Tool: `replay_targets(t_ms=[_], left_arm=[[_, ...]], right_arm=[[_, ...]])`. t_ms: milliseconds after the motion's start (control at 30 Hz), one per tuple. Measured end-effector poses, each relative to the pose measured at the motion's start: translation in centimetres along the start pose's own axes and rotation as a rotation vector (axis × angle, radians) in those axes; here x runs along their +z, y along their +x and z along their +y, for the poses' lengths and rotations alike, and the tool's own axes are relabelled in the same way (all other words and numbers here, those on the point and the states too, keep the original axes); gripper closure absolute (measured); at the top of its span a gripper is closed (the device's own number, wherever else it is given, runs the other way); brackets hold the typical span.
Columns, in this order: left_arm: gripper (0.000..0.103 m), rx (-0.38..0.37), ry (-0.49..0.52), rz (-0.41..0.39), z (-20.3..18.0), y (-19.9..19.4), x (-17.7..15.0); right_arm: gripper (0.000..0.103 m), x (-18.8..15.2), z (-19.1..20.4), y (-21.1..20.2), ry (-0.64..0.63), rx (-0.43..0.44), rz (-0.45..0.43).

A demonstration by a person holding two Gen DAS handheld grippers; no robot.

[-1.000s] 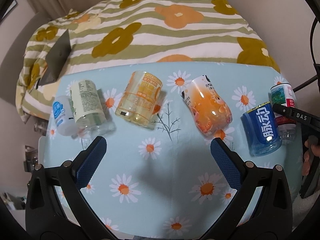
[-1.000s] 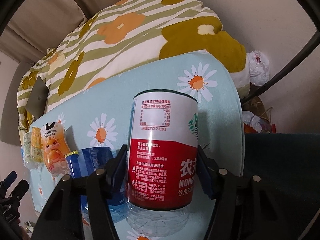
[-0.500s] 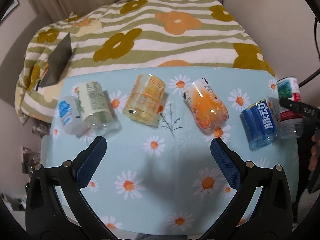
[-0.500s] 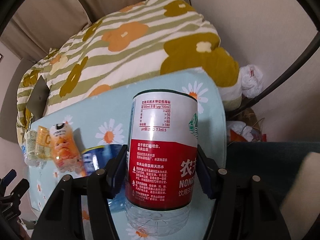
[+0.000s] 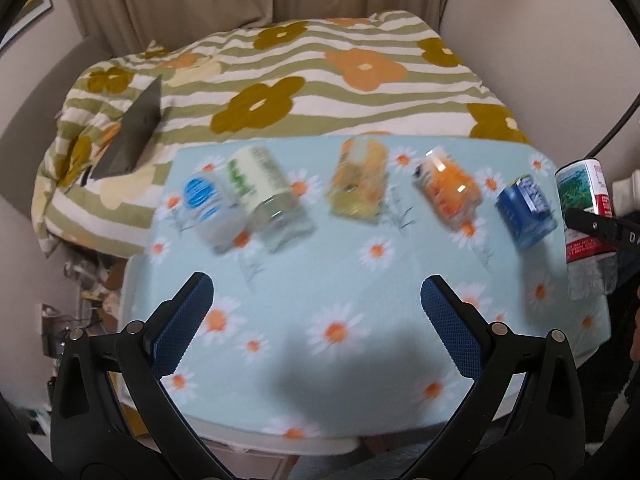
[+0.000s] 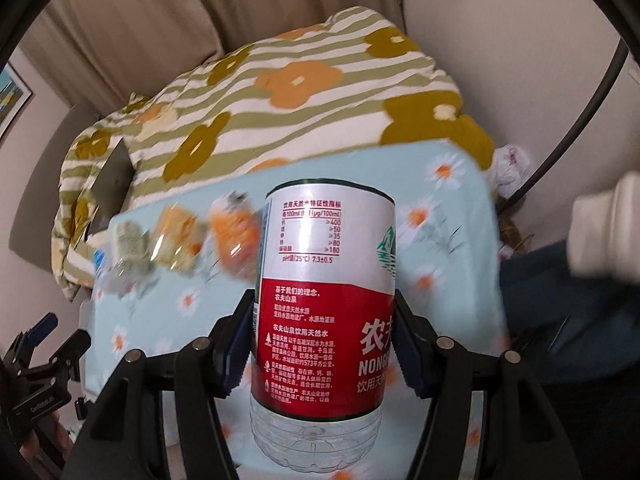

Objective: Flip cup upright
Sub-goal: 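Lift the bottle, tip it upright onto the table, open the right gripper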

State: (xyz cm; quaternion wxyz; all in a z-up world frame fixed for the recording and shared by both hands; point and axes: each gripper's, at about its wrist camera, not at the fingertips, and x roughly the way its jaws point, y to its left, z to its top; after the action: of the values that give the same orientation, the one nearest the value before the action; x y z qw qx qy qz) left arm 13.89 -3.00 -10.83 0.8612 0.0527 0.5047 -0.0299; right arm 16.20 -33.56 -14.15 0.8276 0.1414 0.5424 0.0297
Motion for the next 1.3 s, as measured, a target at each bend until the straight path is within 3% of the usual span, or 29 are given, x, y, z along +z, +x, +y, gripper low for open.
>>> replay_targets(t_ms=[400, 700, 1067, 1133, 1200, 1300], left_arm=[[0.000, 0.037, -0.006, 0.033, 7.4, 1.8, -6.1], [0.000, 0.008, -0.032, 0.069, 9.5, 4.0, -8.2], [0.000, 0.017, 0.008, 0.077, 9.8, 4.5, -8.0], [0.000, 0.013, 0.007, 0.074, 10.0, 4.3, -8.0], [0.000, 0.000, -0.004, 0.074, 10.2, 4.1, -7.9], [0.000, -0.012, -0.018, 0.078, 10.1, 3.7, -7.5]], right_arm=[[0.045, -7.6, 9.4, 6.3, -0.049, 0.081, 0.101], [0.045, -9.1, 11.7, 10.2, -0.035, 0.074, 0.123], [0.043, -9.5, 12.3, 11.2, -0.010, 0.052, 0.152], [0.038, -9.3, 12.4, 11.2, 0.000, 0.053, 0.157], [0.022, -9.2, 12.4, 11.1, 0.013, 0.052, 0.160], [0.008, -8.8, 12.4, 10.1, 0.026, 0.064, 0.150]])
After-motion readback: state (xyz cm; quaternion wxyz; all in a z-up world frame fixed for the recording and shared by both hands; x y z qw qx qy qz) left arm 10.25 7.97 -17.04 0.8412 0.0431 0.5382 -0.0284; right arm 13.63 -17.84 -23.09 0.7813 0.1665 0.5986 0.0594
